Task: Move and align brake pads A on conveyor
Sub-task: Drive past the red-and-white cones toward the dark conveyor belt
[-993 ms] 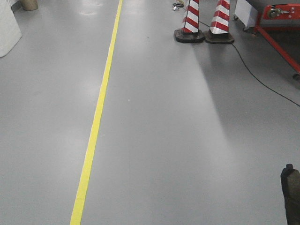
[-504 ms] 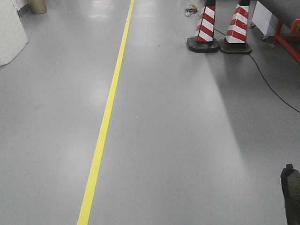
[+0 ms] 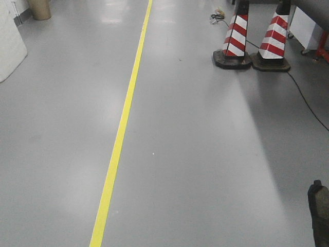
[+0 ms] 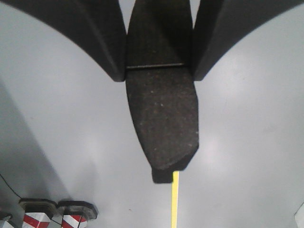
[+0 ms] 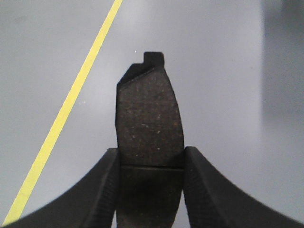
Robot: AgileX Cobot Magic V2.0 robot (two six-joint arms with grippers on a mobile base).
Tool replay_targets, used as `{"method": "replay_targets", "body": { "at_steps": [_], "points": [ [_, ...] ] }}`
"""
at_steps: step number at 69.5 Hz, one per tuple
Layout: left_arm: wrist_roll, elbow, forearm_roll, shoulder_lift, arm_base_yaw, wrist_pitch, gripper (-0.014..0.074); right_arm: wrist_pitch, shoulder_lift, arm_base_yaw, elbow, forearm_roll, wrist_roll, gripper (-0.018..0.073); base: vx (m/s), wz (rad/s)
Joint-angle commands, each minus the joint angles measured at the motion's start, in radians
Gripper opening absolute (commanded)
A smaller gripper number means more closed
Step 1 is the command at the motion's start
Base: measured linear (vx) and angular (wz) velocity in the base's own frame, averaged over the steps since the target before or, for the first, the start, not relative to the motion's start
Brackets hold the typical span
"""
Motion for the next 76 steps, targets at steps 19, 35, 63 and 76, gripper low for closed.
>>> {"method": "replay_targets", "body": {
  "at_steps": [19,35,63,76],
  "points": [
    [0.000,-0.028,-0.004,0.006,-0.005,-0.096,0.0146,-0.081,0.004,0.000,-0.028,0.000,-0.007,0.0079,0.56,0.03],
    [0.000,-0.028,-0.004,0.006,-0.005,-0.096,0.0146,-0.081,0.004,0.000,-0.028,0.000,-0.007,0.0079,0.58,0.02],
    [0.000,-0.028,-0.004,0.006,-0.005,-0.096,0.0146,-0.080,0.004,0.000,-0.028,0.000,-0.007,0.0079,0.60,-0.01],
    [0.000,-0.028,-0.004,0.006,-0.005,-0.096,0.0146,-0.081,0.004,0.000,-0.028,0.000,-0.007,0.0079,0.61,-0.04]
  ]
}}
